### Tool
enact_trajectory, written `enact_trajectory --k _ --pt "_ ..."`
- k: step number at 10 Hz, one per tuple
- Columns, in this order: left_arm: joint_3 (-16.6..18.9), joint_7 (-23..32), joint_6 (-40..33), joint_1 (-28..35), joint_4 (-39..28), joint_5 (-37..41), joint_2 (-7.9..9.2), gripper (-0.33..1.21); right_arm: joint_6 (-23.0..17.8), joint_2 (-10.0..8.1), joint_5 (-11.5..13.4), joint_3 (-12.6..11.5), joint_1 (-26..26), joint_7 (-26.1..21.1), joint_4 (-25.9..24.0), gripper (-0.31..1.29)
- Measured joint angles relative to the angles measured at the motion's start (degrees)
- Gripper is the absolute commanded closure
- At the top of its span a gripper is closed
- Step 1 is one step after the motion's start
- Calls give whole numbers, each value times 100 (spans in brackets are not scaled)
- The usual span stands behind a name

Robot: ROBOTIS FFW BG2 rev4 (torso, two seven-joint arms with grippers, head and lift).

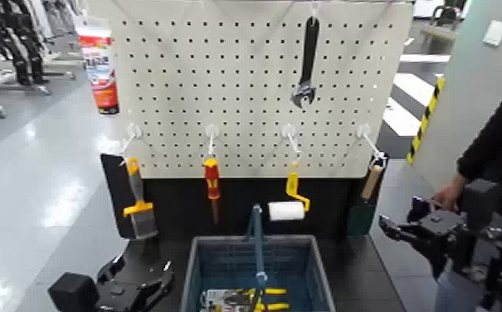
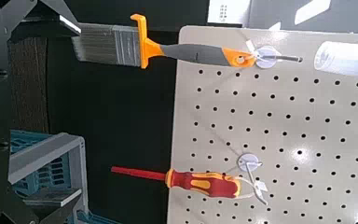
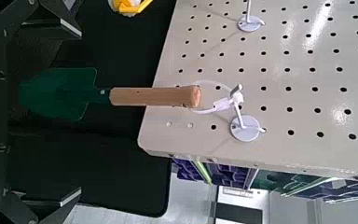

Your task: Put the tool with the wooden handle into the crate.

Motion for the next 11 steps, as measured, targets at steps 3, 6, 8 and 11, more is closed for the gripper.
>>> enact_trajectory --k 3,6,8,11 --pt "0 -21 -17 -20 26 0 -18 10 -332 -35 -44 270 -460 41 635 14" --pt "0 -24 -55 -33 57 0 -32 10 -642 -1 -147 471 -819 61 1236 15" --pt "0 -34 -73 -51 76 0 -41 10 -839 27 -248 617 -1018 71 1563 15" --pt "-2 -60 -90 -84 98 0 -44 10 -1129 82 -346 832 -1314 67 1998 17"
